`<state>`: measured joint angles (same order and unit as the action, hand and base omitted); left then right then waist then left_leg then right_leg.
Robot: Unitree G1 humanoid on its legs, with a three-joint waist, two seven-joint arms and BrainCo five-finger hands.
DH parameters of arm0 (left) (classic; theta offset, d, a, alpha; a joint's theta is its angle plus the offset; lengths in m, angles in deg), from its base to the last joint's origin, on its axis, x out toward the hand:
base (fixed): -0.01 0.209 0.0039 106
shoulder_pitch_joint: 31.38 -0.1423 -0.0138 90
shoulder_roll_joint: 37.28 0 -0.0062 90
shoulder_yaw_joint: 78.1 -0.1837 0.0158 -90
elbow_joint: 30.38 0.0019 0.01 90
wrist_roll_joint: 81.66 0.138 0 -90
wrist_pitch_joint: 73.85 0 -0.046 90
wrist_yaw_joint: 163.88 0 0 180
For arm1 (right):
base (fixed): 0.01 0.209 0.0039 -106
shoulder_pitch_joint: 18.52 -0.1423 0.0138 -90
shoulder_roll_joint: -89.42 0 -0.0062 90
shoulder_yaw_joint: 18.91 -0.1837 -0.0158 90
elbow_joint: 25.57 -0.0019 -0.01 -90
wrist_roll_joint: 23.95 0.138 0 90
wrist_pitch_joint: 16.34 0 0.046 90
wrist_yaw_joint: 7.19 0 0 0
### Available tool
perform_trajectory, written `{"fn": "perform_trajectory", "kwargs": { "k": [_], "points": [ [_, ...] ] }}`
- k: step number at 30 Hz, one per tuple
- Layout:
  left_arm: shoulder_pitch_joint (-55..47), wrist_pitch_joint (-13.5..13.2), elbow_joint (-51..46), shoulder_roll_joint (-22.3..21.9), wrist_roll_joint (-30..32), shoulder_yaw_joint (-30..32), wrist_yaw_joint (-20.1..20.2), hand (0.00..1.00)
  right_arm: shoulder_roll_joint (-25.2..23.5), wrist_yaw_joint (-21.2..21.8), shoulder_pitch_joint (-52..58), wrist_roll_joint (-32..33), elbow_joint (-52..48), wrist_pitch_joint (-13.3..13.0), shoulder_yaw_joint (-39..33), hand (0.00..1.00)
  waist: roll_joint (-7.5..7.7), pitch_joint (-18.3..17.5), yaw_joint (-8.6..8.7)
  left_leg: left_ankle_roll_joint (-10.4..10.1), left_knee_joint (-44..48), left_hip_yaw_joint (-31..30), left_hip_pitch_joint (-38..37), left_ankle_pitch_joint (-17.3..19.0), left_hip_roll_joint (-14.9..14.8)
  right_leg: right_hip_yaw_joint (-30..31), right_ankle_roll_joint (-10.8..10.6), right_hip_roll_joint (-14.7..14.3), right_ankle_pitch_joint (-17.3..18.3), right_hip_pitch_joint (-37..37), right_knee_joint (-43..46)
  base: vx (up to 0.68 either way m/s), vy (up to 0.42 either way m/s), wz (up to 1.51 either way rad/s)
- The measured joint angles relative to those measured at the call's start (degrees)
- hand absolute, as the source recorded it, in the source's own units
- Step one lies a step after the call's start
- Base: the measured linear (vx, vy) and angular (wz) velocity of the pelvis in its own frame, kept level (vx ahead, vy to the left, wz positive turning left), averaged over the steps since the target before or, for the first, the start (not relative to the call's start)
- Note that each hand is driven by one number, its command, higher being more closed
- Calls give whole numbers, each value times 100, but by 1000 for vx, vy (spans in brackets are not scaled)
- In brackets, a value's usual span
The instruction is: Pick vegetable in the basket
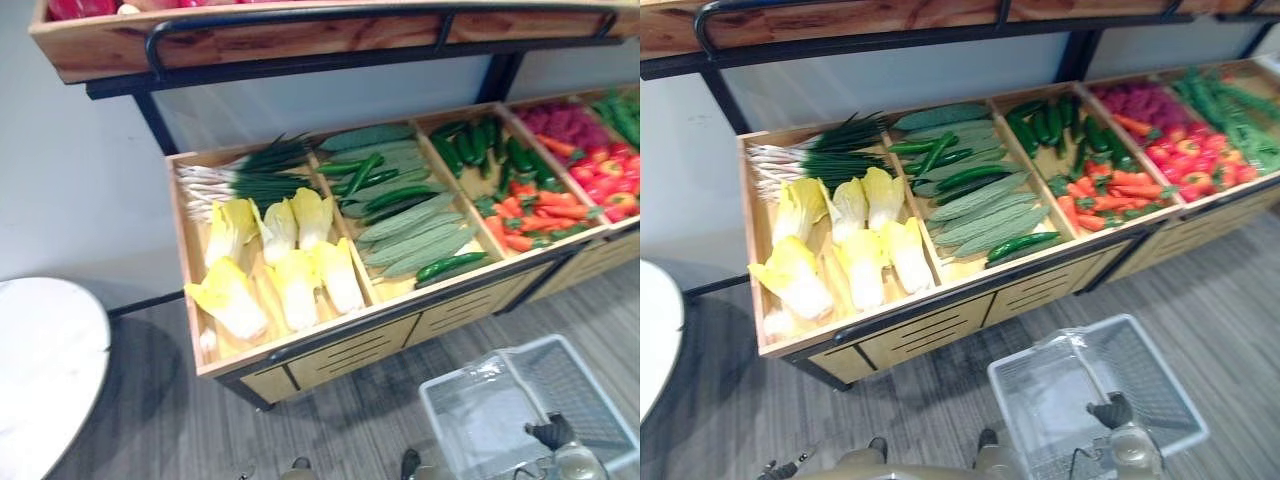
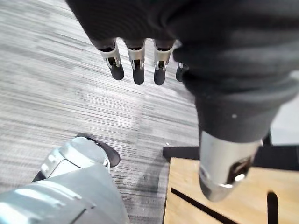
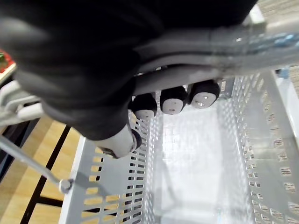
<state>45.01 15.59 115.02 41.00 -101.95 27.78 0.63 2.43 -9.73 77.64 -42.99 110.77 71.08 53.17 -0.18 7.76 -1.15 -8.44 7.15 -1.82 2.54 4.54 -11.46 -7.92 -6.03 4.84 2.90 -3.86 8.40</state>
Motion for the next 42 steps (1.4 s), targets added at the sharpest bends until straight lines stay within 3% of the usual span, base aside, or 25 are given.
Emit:
{"fn": "perform_trajectory", "kwargs": {
  "k": [3, 7, 11, 16, 19, 21, 26, 35, 42],
  "points": [
    [-21, 42, 262, -95, -222, 78, 23, 0, -8, -6, 25, 113, 39, 66, -30, 100, -23, -5, -43, -88, -195, 136, -80, -269, -165, -263, 206, -160, 191, 44, 181, 61, -223, 40],
    [-3, -23, 331, -150, -215, 78, 29, 0, -213, -186, 30, 193, 366, 67, -342, 100, 65, 60, -42, 72, -203, 235, -45, -627, -79, -726, 246, -25, 440, 238, 282, -73, -85, 64],
    [49, -241, 327, -161, -206, 80, -49, 0, -260, -296, 153, 215, 632, 59, -555, 100, -85, 65, -40, 287, -459, 648, -60, -677, 52, -979, 208, 141, 467, 294, 313, -97, 45, 44],
    [130, -845, -437, -145, -201, 86, -798, 0, -281, -336, 355, 220, 647, 46, -649, 100, -244, 33, -2, 364, -903, 786, -72, -697, 285, -803, 11, 292, 338, 270, 65, -68, 91, 9],
    [287, -1409, -1469, -144, -77, 131, -1579, 0, -348, -403, 388, 223, 646, 47, -639, 100, -265, 20, 16, 419, -1003, 906, -76, -737, 379, -700, -32, 343, 309, 205, 33, 26, 64, -6],
    [333, -1748, -2369, -135, 358, 141, -2056, 0, -455, -457, 459, 228, 632, 48, -626, 100, -258, -8, 22, 417, -1003, 922, -75, -738, 410, -593, -34, 343, 308, 225, -33, 61, 50, -11],
    [481, -2151, -3134, 109, 805, 170, -2299, 0, -549, -452, 647, 336, 620, 53, -509, 100, -217, -128, 101, 371, -1033, 958, -263, -812, 443, -479, -63, 355, 203, 324, -50, 127, 11, -6],
    [1013, -2196, -3222, 764, 812, 218, -2212, 0, -542, -397, 511, 331, 590, 42, 22, 100, -108, -137, 236, 339, -1208, 1257, -516, -817, 362, -237, -33, 189, 139, 413, -247, 104, -14, -16],
    [1599, -1991, -3200, 1081, 804, -430, -1780, 0, -517, -376, 496, 331, 559, -116, 304, 100, -53, -115, 268, 338, -1214, 1527, -510, -809, 367, -53, -48, 171, -85, 384, -546, -31, 23, -19]
  ]
}}
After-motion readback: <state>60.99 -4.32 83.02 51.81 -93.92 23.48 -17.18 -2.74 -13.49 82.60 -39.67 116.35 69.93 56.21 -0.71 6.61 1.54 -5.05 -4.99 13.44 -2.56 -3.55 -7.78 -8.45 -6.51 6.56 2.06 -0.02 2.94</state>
